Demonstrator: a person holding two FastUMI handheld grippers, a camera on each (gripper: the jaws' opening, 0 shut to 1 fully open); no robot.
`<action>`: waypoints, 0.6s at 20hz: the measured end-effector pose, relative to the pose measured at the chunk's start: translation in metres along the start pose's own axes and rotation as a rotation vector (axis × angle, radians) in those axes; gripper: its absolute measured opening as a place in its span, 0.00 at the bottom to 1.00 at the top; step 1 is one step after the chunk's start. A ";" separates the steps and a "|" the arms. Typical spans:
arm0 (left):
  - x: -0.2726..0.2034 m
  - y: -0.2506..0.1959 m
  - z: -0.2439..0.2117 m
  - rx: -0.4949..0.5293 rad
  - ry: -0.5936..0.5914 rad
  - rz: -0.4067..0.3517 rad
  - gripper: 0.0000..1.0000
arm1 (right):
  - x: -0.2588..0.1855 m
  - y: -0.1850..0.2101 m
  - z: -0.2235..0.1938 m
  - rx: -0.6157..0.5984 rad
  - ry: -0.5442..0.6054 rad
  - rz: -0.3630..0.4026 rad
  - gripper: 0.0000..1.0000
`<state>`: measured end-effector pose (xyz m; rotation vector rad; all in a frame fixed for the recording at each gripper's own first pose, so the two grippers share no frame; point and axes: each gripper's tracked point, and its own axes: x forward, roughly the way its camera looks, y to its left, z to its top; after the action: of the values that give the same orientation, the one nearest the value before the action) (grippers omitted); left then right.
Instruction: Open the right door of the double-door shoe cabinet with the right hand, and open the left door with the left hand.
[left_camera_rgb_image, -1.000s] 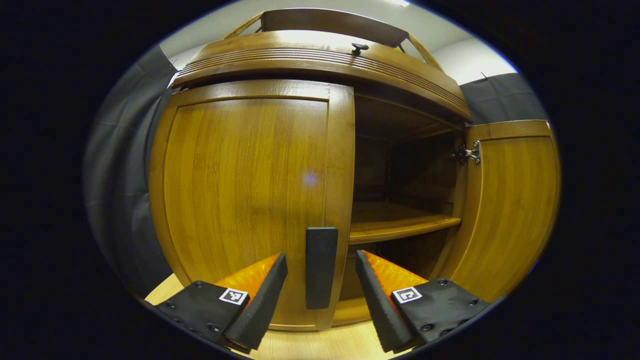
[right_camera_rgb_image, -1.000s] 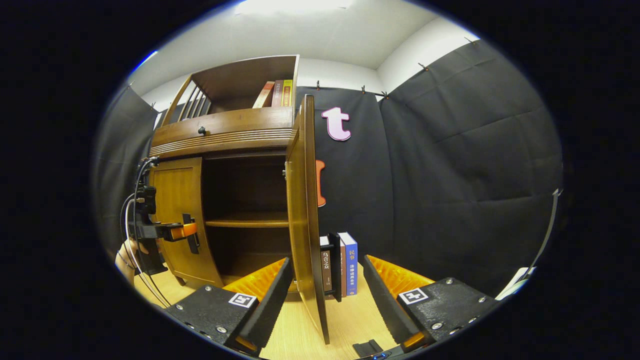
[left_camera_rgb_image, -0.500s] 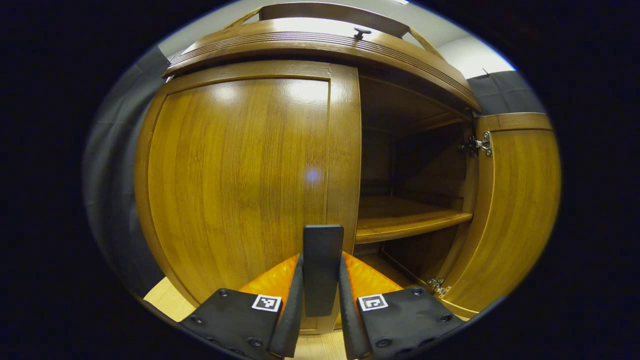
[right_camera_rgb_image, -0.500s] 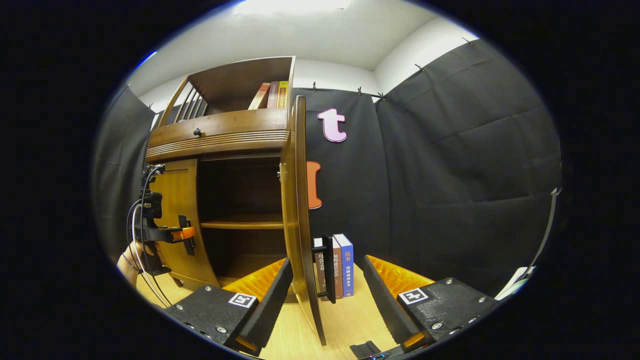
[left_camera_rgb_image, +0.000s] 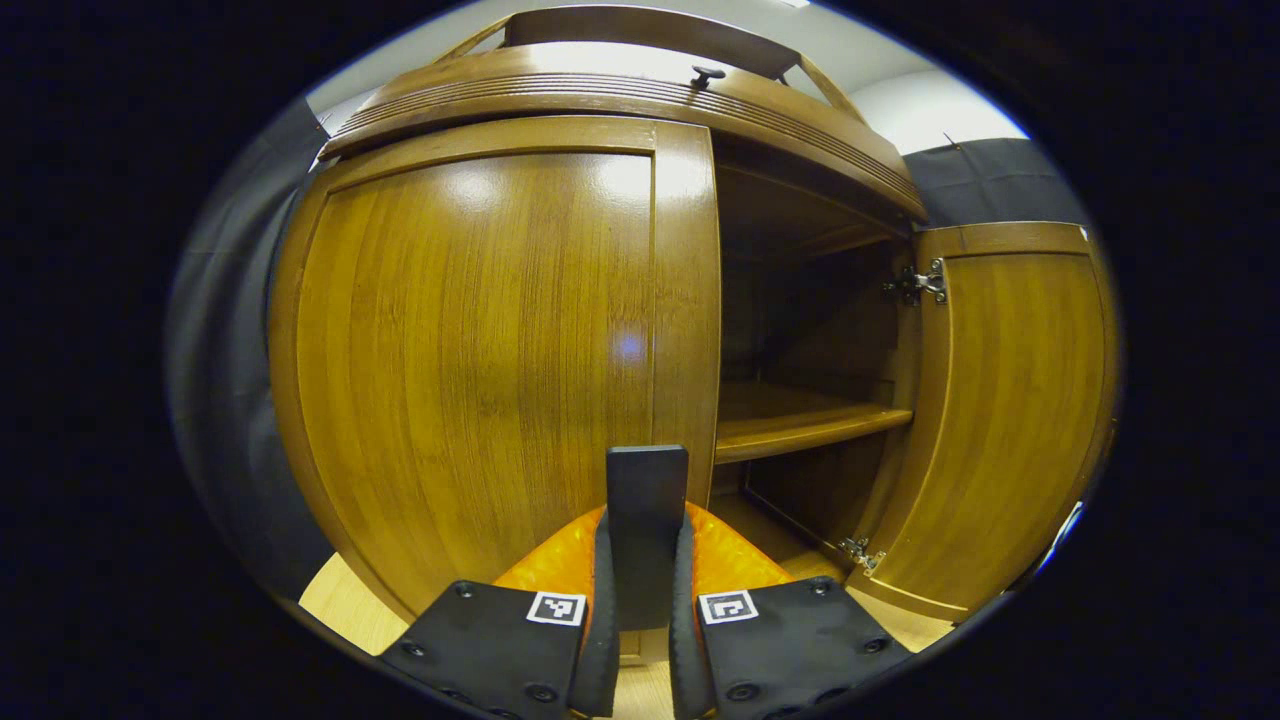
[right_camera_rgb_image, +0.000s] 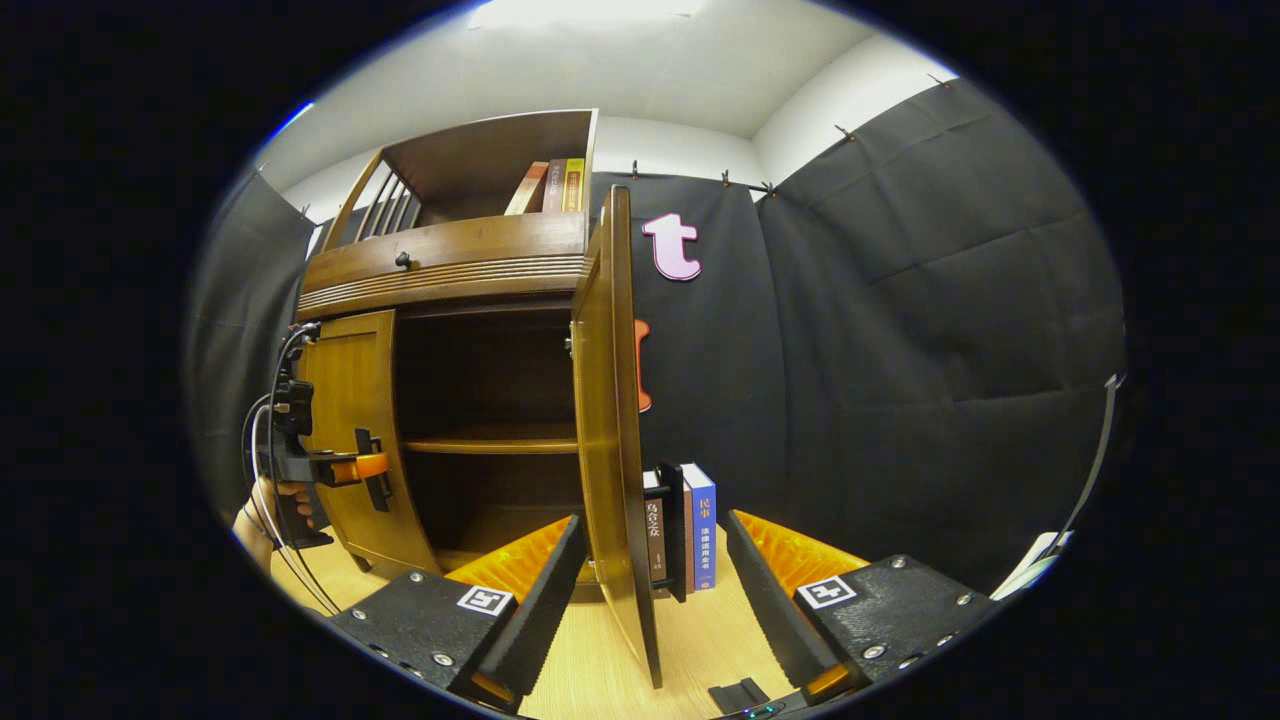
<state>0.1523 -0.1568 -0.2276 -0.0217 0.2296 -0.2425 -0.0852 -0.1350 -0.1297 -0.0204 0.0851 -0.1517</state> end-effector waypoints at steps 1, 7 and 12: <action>-0.006 -0.001 0.000 -0.003 0.000 -0.009 0.29 | -0.001 0.002 0.002 0.000 -0.002 0.002 0.99; -0.047 0.002 -0.001 0.002 0.002 -0.040 0.29 | -0.007 0.013 0.010 0.003 -0.010 0.015 0.99; -0.083 0.009 -0.002 0.006 0.017 -0.053 0.28 | -0.011 0.023 0.015 0.004 -0.014 0.033 0.99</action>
<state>0.0758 -0.1277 -0.2111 -0.0194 0.2457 -0.2967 -0.0918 -0.1106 -0.1140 -0.0155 0.0715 -0.1192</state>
